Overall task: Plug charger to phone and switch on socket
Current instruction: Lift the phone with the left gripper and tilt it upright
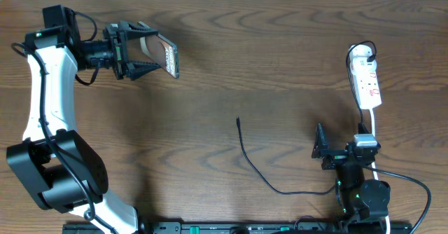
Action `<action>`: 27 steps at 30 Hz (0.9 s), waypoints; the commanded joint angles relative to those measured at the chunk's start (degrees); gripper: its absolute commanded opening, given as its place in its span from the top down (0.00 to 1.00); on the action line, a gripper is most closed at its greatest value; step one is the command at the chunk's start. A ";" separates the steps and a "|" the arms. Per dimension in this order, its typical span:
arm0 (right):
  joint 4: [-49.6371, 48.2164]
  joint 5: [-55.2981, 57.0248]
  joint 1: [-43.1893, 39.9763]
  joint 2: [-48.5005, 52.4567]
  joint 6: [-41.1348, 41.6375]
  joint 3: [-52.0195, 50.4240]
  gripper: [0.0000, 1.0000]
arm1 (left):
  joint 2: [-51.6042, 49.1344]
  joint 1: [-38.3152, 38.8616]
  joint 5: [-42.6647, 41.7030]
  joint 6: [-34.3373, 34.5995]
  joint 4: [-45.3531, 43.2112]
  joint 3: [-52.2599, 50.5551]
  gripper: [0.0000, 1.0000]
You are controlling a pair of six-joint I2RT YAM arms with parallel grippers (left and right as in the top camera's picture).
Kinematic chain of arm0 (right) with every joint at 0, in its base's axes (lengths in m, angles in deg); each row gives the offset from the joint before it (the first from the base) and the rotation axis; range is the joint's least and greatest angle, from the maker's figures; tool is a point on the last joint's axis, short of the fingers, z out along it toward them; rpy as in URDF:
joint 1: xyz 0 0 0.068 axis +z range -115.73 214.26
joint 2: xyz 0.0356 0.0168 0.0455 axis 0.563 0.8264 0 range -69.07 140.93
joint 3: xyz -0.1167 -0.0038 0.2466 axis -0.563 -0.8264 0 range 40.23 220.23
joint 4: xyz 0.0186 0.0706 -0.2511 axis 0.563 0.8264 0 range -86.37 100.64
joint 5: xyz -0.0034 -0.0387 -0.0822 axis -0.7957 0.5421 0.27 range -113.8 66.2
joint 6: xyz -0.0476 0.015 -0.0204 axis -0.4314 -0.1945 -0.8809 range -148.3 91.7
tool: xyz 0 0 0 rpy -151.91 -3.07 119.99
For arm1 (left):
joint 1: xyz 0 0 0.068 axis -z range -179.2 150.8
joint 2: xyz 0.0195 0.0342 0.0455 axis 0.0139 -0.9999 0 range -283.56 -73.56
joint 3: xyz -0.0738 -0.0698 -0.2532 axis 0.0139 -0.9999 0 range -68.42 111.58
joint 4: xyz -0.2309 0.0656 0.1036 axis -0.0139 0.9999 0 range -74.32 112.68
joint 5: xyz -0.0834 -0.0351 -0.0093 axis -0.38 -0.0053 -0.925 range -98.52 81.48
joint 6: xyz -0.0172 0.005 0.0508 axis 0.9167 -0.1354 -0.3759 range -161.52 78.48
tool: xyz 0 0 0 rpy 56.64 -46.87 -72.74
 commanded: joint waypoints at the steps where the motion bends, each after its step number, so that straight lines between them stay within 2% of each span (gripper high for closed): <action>1: 0.24 0.28 0.50 -0.33 -0.70 -0.04 0.01 | 1.77 -0.15 -10.03 4.26 0.15 0.39 0.93; 27: -0.04 1.18 0.50 -0.33 -0.70 -0.04 0.01 | 1.77 -0.52 -12.13 4.22 0.15 0.39 0.93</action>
